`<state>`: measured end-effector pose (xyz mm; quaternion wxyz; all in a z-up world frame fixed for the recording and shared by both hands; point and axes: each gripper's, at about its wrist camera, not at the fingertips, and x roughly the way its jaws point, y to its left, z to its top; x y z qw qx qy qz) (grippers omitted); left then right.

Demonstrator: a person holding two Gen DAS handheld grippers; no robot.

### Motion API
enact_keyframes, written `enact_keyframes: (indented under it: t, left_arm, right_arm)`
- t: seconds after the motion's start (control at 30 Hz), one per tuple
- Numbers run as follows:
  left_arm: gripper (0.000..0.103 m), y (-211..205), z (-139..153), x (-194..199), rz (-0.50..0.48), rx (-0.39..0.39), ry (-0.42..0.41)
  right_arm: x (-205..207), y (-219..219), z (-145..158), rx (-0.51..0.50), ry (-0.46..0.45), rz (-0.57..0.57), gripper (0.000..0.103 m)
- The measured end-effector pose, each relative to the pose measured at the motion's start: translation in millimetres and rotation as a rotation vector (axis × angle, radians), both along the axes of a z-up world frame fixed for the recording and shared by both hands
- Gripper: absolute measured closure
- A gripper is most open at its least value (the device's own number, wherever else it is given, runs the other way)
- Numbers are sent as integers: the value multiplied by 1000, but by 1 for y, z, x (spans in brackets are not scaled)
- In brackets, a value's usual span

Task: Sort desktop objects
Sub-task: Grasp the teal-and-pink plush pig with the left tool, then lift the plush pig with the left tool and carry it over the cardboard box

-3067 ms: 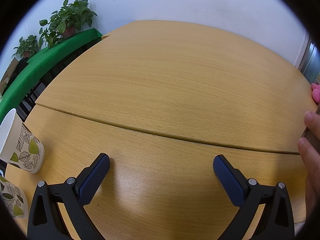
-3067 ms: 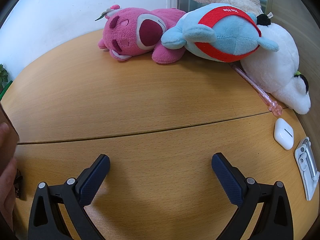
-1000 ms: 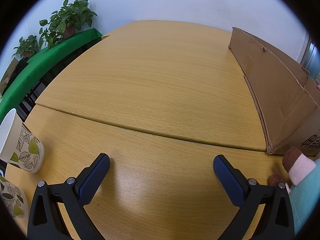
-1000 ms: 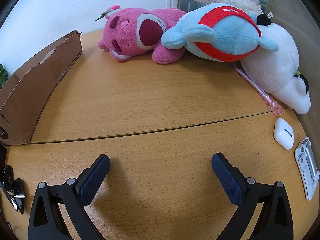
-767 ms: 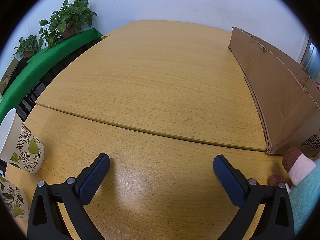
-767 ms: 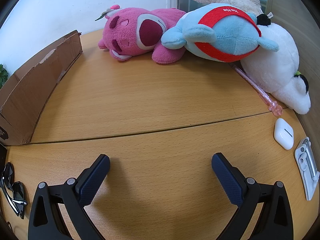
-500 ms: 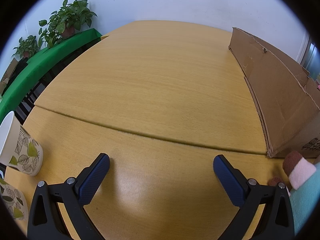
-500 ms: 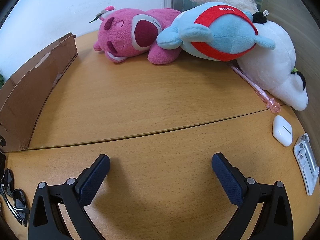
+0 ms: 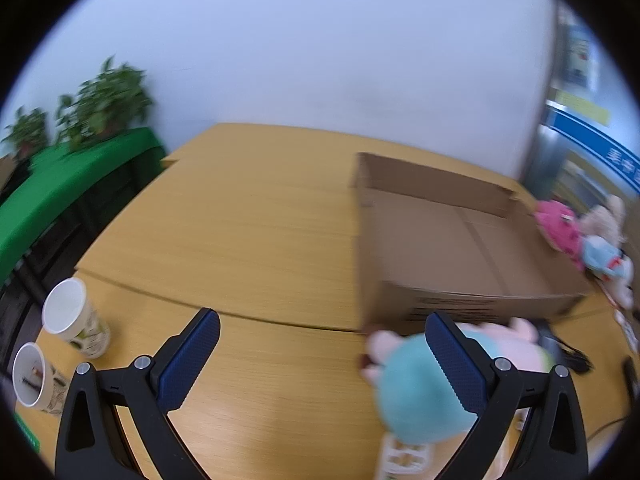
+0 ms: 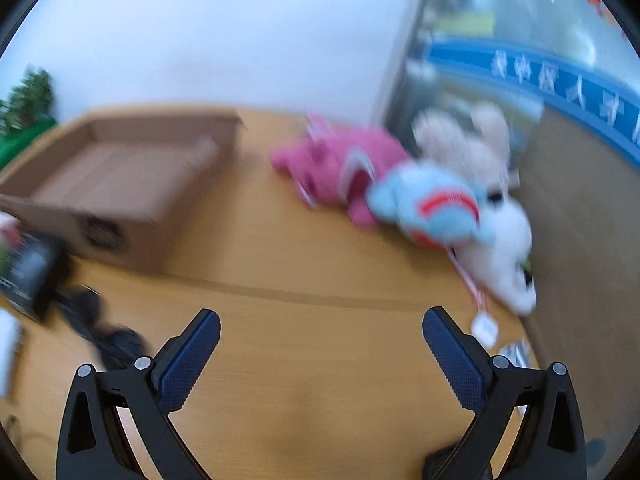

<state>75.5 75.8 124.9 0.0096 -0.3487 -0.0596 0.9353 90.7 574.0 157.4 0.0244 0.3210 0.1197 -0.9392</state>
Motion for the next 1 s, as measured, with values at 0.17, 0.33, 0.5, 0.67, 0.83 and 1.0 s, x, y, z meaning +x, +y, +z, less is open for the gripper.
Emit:
enact_keyframes:
  t: [0.17,0.33,0.5,0.67,0.83,1.0]
  left_arm:
    - [0,26,-21,-12,-112,115,-69]
    - [0,29,-56,-19,-162,226,-166]
    - [8,26,-74,-20,-204,333,-152]
    - [19,29,-80,-19,-244,384,-169]
    - [23,31,-79,-18,-247,390,-178]
    - [30,42,-70,-13,-259,336,-166]
  right_arm:
    - [19,-91,55,-151,68,301,0]
    - [4,-199,28,-170,-79,543,0]
    - [1,-293,-31,-135,-236,725,0]
    - [-4,-342,-70,-122,-350,785,5]
    - [-8,-358,-90,-109,-425,797,17]
    - [-6,-364,-96,-81,-439,782,19]
